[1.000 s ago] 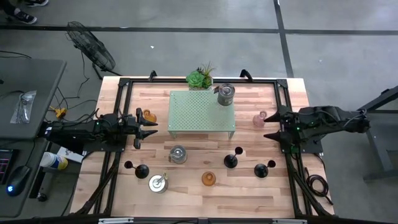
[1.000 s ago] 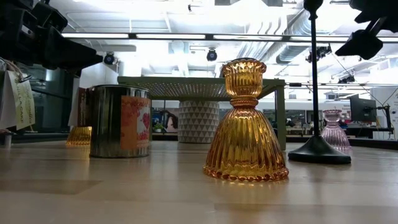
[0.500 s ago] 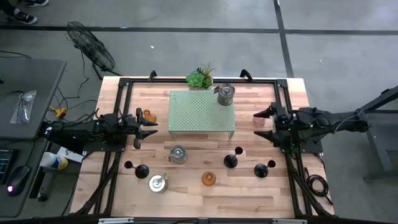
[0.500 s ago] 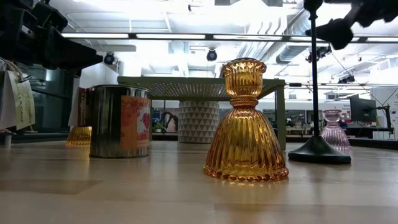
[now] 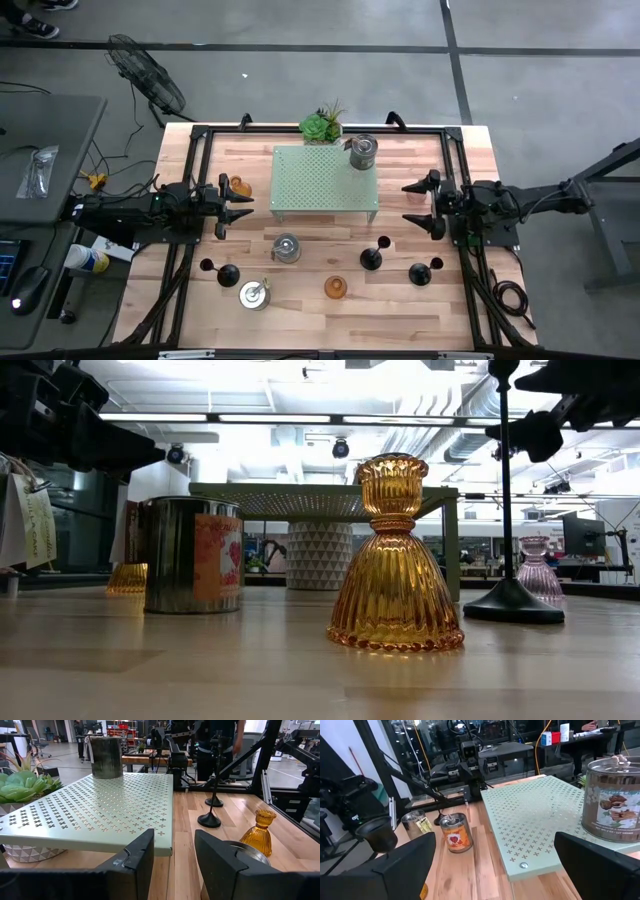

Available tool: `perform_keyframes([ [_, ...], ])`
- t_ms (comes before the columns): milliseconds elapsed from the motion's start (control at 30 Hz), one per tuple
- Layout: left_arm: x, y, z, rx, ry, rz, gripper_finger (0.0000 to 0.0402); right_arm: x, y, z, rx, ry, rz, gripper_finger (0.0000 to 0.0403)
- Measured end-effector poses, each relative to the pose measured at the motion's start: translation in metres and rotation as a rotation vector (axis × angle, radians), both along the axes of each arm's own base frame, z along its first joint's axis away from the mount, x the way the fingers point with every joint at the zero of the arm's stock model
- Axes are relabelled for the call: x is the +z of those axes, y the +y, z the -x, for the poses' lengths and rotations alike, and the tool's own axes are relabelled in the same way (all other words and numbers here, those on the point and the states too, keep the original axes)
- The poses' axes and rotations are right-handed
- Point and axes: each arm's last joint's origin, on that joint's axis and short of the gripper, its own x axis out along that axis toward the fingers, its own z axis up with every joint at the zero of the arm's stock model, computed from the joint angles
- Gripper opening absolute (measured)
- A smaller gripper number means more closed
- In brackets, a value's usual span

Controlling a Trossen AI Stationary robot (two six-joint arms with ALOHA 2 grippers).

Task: Pick & Place candle stick holders
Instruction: Put the bottom silver scented candle on the shelf

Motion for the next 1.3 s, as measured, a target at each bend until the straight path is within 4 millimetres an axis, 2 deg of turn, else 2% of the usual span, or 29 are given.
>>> perform_keyframes([
  [1300,0.0,0.0,0.0,0.0,0.0,0.0,0.0138,0.0001,-0.0082,0.0,-0.077,-0.001,-0.008,0.04],
])
